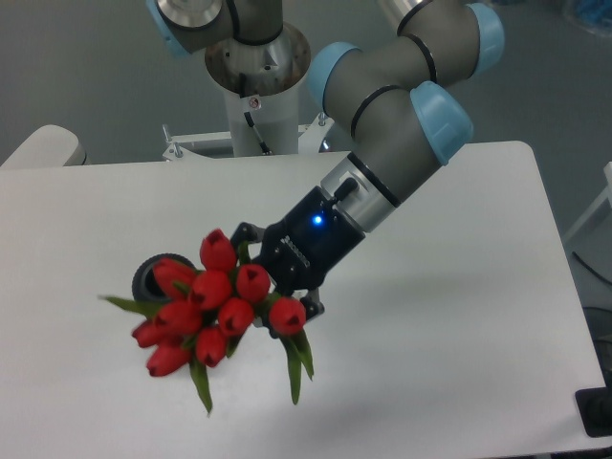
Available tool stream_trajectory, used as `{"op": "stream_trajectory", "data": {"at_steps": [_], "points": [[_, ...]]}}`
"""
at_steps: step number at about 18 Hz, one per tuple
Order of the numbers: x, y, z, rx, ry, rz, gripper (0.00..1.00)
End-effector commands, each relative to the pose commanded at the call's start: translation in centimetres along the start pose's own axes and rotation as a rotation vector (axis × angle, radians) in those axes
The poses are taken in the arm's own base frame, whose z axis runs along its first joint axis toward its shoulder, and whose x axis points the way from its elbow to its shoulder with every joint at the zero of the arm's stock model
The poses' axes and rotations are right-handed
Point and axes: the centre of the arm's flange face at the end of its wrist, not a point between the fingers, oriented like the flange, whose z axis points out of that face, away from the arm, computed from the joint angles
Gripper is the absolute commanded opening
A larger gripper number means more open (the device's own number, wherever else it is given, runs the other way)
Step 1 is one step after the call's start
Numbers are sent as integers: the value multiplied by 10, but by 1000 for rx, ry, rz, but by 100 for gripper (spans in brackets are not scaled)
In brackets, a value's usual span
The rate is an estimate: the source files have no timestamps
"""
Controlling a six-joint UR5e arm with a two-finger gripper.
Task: Insert the flowers into the vase
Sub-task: 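Lower the tulip stems into the black vase opening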
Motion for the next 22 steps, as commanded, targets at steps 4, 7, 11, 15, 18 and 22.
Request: {"op": "stream_trajectory", "data": {"at_steps": [4,7,11,15,18,22], "points": [[10,-10,1,109,43,-2,0],[15,-7,4,180,74,-15,0],[25,-5,14,279,129,-31,0],[43,10,26,294,150,-28,0],[55,19,37,292,164,-23,0],[60,18,44,292,178,-17,0]]}}
